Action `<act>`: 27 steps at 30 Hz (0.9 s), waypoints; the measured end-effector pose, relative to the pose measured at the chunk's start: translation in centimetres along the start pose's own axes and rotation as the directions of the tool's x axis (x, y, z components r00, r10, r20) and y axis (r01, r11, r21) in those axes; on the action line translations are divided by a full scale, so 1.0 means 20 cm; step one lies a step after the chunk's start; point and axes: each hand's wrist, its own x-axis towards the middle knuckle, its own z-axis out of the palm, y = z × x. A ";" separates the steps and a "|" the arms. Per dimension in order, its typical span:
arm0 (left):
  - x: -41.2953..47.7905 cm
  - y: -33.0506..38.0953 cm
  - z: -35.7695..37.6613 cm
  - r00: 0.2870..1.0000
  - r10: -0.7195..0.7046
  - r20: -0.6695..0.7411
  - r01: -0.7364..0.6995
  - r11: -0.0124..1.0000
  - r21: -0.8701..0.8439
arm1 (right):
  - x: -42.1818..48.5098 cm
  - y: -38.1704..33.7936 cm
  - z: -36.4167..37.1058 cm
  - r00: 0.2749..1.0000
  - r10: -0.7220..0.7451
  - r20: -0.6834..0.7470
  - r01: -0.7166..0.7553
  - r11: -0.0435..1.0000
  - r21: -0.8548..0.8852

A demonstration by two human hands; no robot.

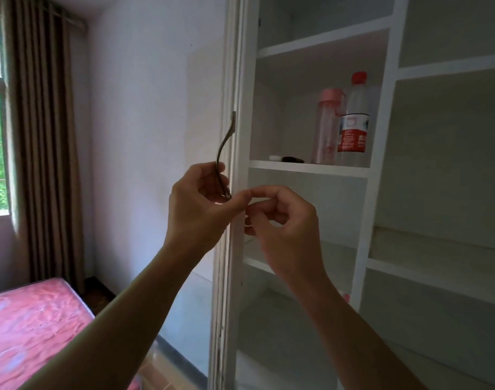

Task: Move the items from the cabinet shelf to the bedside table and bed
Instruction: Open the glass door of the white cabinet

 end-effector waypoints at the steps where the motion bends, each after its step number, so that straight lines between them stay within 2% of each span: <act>1: 0.01 -0.01 -0.04 1.000 -0.009 -0.005 0.009 1.000 -0.004 | -0.01 -0.02 0.04 1.000 0.007 0.015 -0.007 1.000 0.009; 12: 0.08 -0.14 -0.50 0.996 -0.083 -0.044 0.083 0.996 0.009 | -0.04 -0.15 0.50 0.969 0.076 0.236 -0.085 0.996 0.026; 17: 0.08 -0.19 -0.62 0.988 0.003 -0.157 0.028 0.979 0.200 | -0.04 -0.15 0.66 0.931 0.093 0.352 -0.113 0.993 0.038; 20: 0.09 -0.25 -0.67 0.979 0.043 -0.199 0.006 0.970 0.243 | -0.04 -0.16 0.75 0.904 0.107 0.415 -0.148 0.987 0.068; 27: 0.10 -0.44 -0.77 0.968 0.157 -0.197 -0.073 0.922 0.380 | -0.03 -0.09 0.95 0.867 0.167 0.470 -0.250 0.961 0.120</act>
